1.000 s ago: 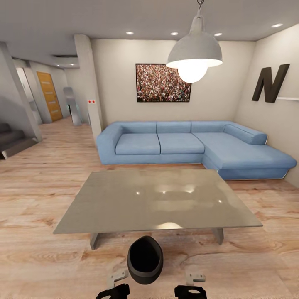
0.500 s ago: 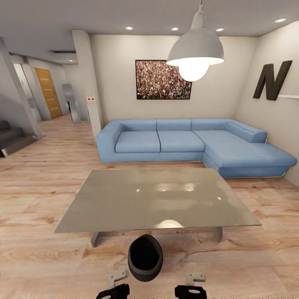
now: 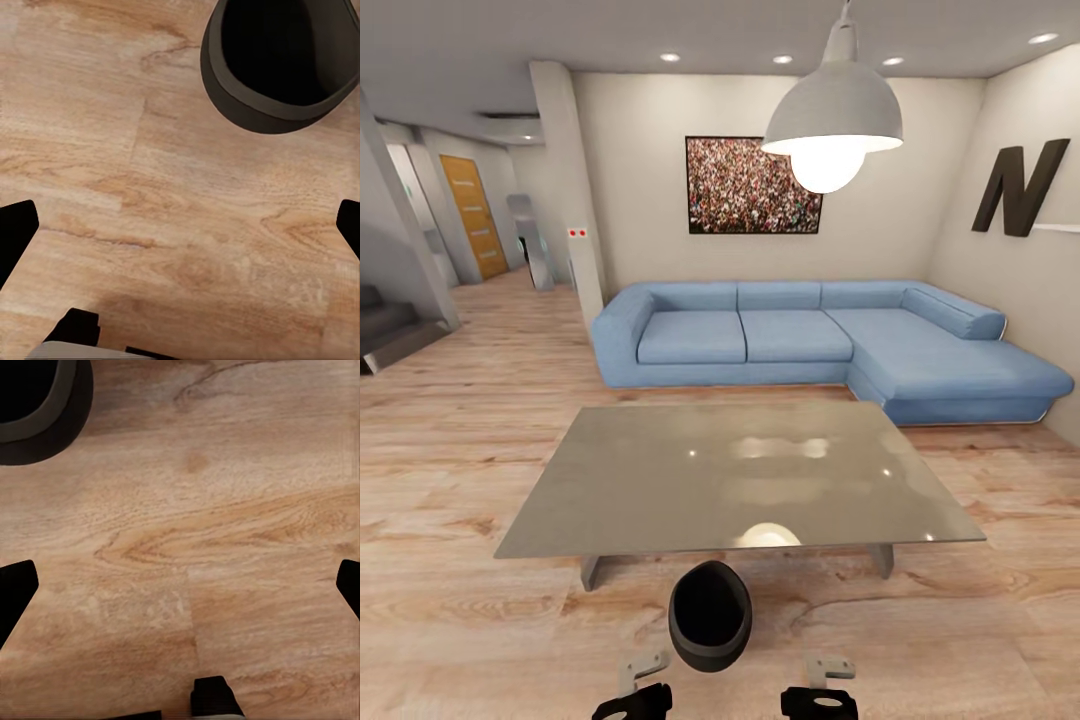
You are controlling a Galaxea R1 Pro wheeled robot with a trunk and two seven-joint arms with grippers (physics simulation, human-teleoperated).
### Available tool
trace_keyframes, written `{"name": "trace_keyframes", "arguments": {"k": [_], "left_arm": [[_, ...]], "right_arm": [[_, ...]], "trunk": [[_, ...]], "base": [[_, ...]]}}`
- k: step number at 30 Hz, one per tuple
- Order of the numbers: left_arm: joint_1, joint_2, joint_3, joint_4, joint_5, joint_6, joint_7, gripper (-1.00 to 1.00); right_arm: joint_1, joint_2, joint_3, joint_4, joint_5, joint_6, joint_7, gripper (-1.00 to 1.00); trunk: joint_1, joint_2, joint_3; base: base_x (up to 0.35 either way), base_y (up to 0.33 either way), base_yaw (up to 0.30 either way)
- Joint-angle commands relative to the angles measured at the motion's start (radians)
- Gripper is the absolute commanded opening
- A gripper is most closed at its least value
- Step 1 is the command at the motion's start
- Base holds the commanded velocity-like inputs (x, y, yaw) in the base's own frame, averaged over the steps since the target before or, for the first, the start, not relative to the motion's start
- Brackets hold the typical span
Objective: Place each of the two pumpkins and all three candles from the living room inside a cabinet in the living room (use any cabinet), then make sure every cabinet is closed, and position the cauldron so it is next to a table in the living room.
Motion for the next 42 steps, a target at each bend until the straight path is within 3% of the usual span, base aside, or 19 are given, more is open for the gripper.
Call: {"name": "trace_keyframes", "arguments": {"k": [1,22,42], "left_arm": [[-0.001,0.001,-0.004,-0.002,0.007,0.003,0.008,1.00],[-0.001,0.001,-0.004,0.007,0.006,0.003,0.007,1.00],[-0.001,0.001,-0.004,0.007,0.006,0.003,0.006,1.00]], "right_arm": [[0.000,0.000,0.009,-0.001,-0.010,0.004,-0.005,1.00],[0.000,0.001,0.008,-0.001,-0.010,0.004,-0.005,1.00],[0.000,0.001,0.009,0.000,-0.010,0.004,-0.006,1.00]], "trunk": [[-0.004,0.007,0.001],[-0.084,0.154,0.063],[-0.161,0.294,0.155]], "base": [[0.000,0.000,0.000],[0.000,0.000,0.000],[0.000,0.000,0.000]]}}
